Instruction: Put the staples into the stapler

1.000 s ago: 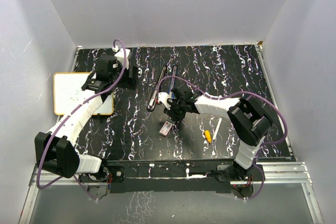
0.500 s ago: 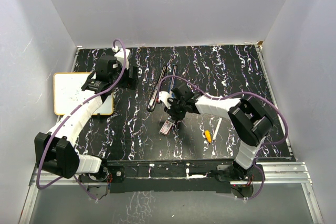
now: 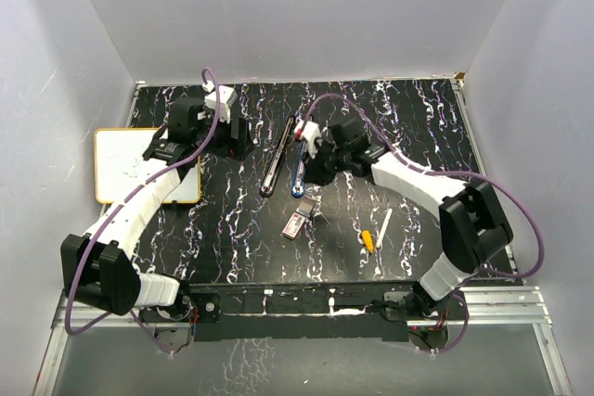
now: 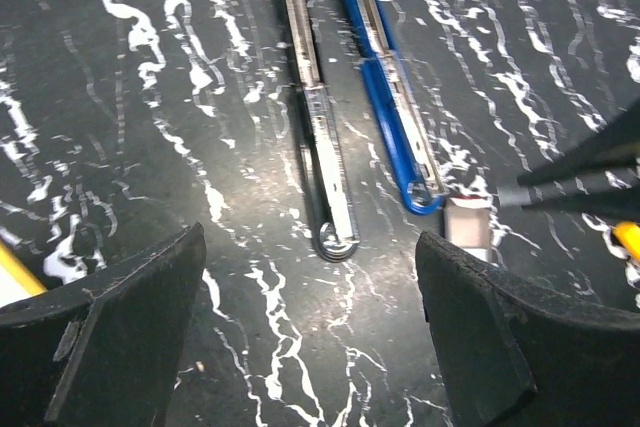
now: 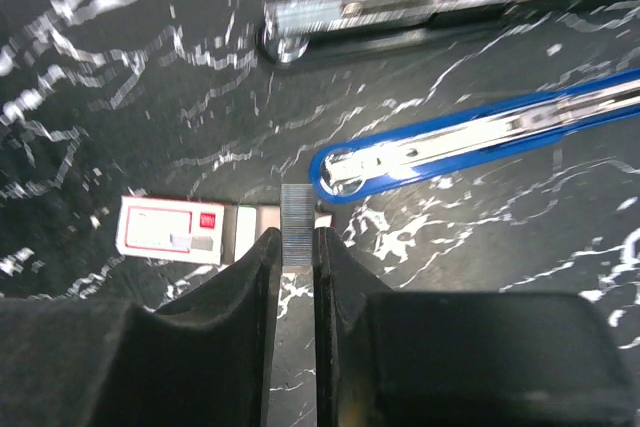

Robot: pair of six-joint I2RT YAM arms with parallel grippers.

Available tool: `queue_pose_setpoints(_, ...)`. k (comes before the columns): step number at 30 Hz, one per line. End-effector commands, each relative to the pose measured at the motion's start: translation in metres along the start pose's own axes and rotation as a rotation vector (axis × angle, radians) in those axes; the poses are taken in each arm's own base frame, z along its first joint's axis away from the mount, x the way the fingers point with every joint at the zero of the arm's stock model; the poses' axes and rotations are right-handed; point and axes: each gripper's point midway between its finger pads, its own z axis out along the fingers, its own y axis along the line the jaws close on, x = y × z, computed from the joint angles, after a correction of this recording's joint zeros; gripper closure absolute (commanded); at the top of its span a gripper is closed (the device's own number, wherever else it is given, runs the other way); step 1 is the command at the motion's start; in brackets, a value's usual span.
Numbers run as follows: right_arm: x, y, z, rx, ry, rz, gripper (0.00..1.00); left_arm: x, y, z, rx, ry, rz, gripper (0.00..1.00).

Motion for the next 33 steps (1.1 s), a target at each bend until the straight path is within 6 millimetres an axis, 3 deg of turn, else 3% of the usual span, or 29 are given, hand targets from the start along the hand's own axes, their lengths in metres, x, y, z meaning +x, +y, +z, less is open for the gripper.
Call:
queue_pose_setpoints(1, -0.091, -0.011, -0.055, -0.019, -0.272, 0.052, 0.88, -0.039, -0.04, -0.024, 0.204, -0.1, 0.031, 0.15)
queue_pose_setpoints(6, -0.14, -0.013, -0.106, -0.076, -0.46, 0.13, 0.88, -0.076, -0.075, -0.039, 0.401, -0.169, 0.055, 0.12)
queue_pose_setpoints(7, -0.148, -0.01, -0.114, -0.088, -0.491, 0.124, 0.88, -0.085, -0.085, -0.044, 0.46, -0.186, 0.051, 0.08)
queue_pose_setpoints(10, -0.167, 0.002, -0.131, -0.151, -0.551, 0.129, 0.87, -0.104, -0.117, -0.062, 0.67, -0.232, 0.025, 0.03)
queue_pose_setpoints(14, -0.185, 0.016, -0.146, -0.23, -0.596, 0.133, 0.87, -0.125, -0.138, -0.069, 0.84, -0.259, -0.1, 0.03)
queue_pose_setpoints(23, -0.207, 0.038, -0.158, -0.421, -0.649, 0.166, 0.86, -0.136, -0.155, -0.093, 1.02, -0.361, -0.224, 0.05)
queue_pose_setpoints(33, -0.212, 0.04, -0.158, -0.469, -0.668, 0.196, 0.86, -0.127, -0.15, -0.084, 0.997, -0.364, -0.277, 0.15)
